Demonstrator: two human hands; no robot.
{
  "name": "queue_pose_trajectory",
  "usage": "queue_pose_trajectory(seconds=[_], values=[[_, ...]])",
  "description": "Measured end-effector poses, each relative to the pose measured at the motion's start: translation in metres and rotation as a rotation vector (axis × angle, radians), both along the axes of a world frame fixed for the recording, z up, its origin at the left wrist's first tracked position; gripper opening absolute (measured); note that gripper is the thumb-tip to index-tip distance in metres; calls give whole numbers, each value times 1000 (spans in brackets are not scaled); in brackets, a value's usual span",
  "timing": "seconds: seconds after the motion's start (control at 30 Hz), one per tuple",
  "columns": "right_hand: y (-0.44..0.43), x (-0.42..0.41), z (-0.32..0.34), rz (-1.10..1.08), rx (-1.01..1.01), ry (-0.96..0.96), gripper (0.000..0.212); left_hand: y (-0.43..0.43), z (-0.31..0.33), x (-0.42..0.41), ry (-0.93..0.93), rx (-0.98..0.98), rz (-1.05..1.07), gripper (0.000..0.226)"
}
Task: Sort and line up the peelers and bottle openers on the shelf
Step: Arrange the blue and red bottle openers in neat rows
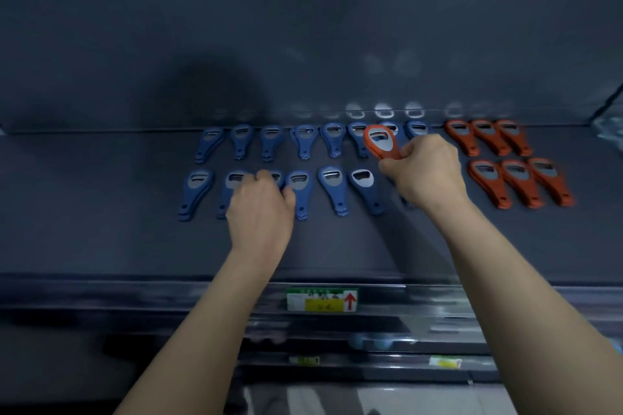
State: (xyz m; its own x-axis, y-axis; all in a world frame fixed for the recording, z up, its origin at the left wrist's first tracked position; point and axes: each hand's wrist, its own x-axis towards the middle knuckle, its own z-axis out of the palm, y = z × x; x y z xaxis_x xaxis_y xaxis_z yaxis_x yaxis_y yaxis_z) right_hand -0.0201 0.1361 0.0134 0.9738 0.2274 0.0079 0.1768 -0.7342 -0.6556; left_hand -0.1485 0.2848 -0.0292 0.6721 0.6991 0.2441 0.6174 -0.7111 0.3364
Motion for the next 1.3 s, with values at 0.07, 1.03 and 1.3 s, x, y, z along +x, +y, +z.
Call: queue_pose_trajectory(seconds=[0.07, 1.03, 1.3], values=[[-15, 5, 1, 4, -1, -8, 23, -10, -2, 8, 61, -84, -1, 43], [-184, 72, -9, -544, -89, 14, 34, -159, 8, 144, -5, -258, -768, 21], [-221, 105, -14, -516, -117, 26, 25, -183, 8, 169, 0, -229, -713, 14]])
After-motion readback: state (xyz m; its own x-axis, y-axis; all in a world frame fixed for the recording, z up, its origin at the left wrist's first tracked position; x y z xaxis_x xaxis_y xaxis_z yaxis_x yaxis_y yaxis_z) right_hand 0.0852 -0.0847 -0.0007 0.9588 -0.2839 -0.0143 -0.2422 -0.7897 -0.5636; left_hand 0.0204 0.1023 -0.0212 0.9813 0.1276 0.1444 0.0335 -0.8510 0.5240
